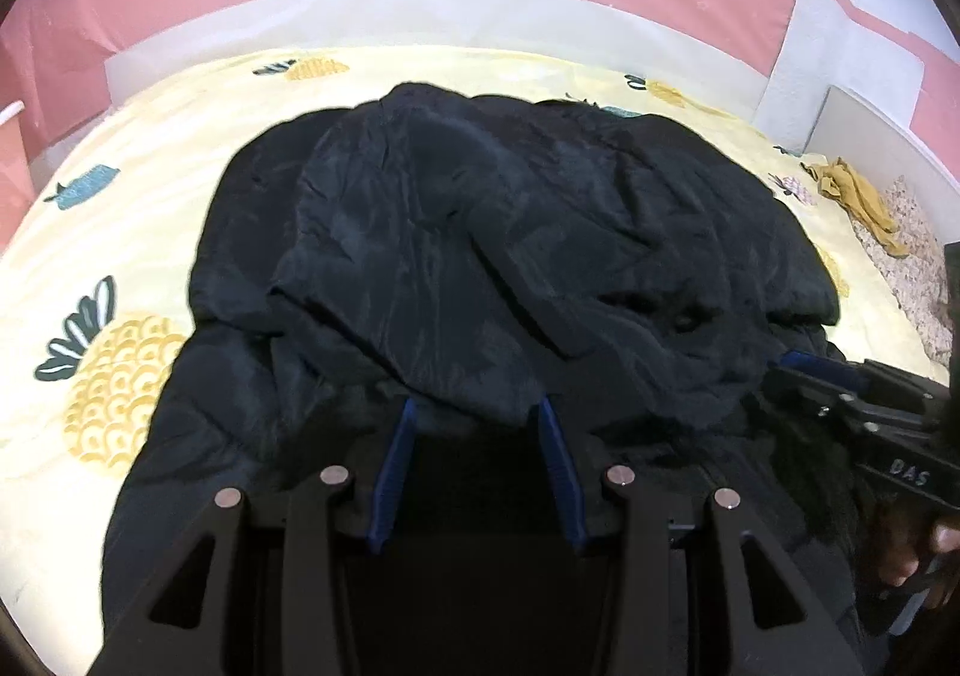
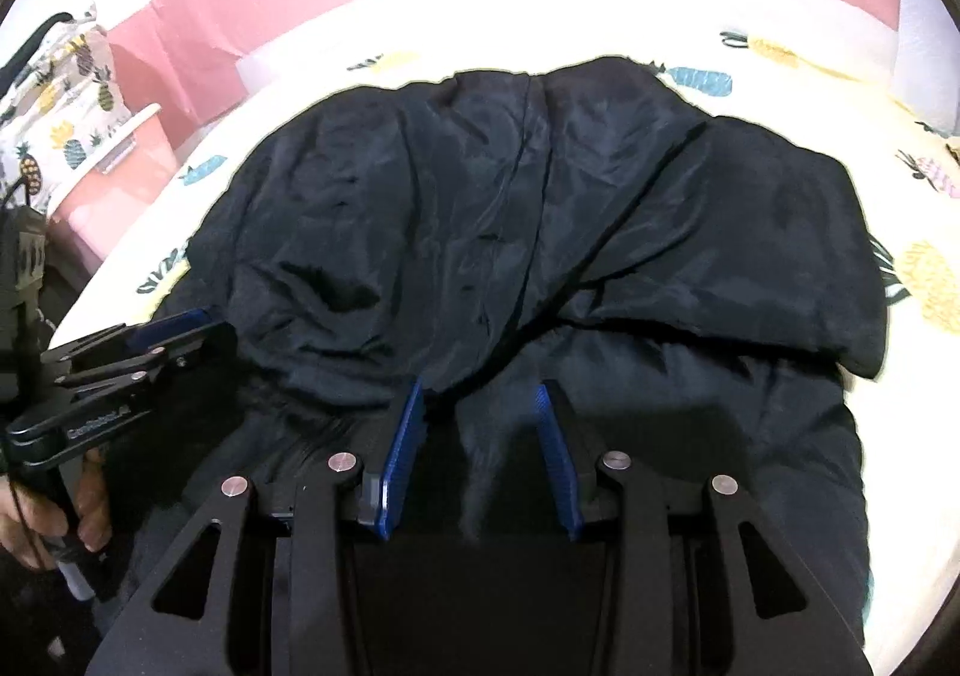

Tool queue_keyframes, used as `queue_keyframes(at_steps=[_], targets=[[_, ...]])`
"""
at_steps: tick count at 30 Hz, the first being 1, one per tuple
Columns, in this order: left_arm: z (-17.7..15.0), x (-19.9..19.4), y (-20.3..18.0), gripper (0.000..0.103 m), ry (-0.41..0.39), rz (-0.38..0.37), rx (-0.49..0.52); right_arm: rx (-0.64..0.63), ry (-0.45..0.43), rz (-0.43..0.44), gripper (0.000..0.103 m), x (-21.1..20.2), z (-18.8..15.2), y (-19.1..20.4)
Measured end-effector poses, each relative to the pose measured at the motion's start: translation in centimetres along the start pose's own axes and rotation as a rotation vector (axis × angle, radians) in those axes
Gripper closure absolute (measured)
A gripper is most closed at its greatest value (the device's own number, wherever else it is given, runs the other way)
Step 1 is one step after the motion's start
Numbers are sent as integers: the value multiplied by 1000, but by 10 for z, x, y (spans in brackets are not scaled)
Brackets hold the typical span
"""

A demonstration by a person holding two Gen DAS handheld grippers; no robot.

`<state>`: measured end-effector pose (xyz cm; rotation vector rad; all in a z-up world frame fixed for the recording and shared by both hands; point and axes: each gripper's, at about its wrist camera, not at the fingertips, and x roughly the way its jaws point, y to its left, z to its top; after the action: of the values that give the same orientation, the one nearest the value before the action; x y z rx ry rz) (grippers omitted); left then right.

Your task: Fold large clothes

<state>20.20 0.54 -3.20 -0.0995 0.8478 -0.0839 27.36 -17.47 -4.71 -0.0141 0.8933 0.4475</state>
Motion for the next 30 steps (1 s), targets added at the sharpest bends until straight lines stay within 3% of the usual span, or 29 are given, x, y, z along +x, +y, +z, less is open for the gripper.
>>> queue_keyframes(at_steps=[16, 25, 30], targets=[[-65, -98, -25, 58, -79, -1, 37, 73, -103, -51, 62, -117, -86, -9], [-108, -140, -18, 58, -104, 7, -2, 109, -114, -93, 62, -152, -135, -10], [-127, -161, -9, 53, -134, 38, -23, 130, -129, -93, 62, -165, -154, -13]])
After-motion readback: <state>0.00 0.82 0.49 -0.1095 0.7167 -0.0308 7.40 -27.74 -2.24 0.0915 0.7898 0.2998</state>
